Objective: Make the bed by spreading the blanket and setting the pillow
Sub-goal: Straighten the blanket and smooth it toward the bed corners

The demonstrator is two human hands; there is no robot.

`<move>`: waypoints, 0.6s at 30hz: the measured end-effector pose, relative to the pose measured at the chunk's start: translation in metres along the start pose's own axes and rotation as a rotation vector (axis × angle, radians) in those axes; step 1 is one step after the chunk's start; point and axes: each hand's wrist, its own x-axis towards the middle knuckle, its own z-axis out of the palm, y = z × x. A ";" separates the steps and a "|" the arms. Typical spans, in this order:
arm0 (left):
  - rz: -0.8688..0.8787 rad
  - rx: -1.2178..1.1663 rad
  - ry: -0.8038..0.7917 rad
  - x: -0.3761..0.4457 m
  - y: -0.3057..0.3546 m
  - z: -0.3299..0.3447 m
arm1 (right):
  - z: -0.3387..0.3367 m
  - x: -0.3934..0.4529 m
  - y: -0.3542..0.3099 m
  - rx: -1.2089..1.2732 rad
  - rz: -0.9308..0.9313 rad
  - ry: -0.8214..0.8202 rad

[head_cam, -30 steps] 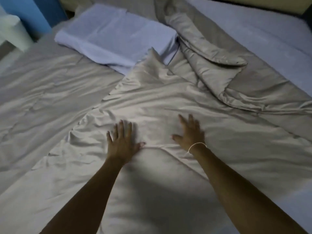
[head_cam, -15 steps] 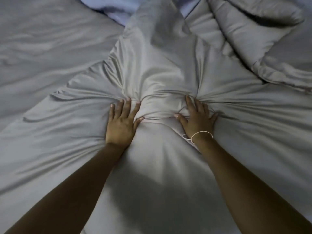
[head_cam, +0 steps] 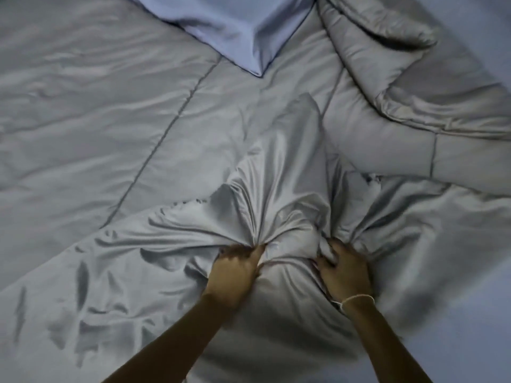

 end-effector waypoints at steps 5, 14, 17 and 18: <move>0.091 0.010 -0.084 -0.063 0.030 0.000 | -0.049 -0.012 -0.047 0.183 -0.141 0.404; -0.007 -0.275 -0.003 -0.084 0.025 -0.054 | 0.041 0.078 -0.102 -0.311 -0.307 -0.307; -0.068 -0.302 0.164 -0.059 -0.002 -0.067 | 0.057 0.068 -0.093 -0.278 -0.282 -0.222; -0.095 -0.267 0.195 -0.048 -0.011 -0.067 | 0.058 0.064 -0.093 -0.245 -0.279 -0.212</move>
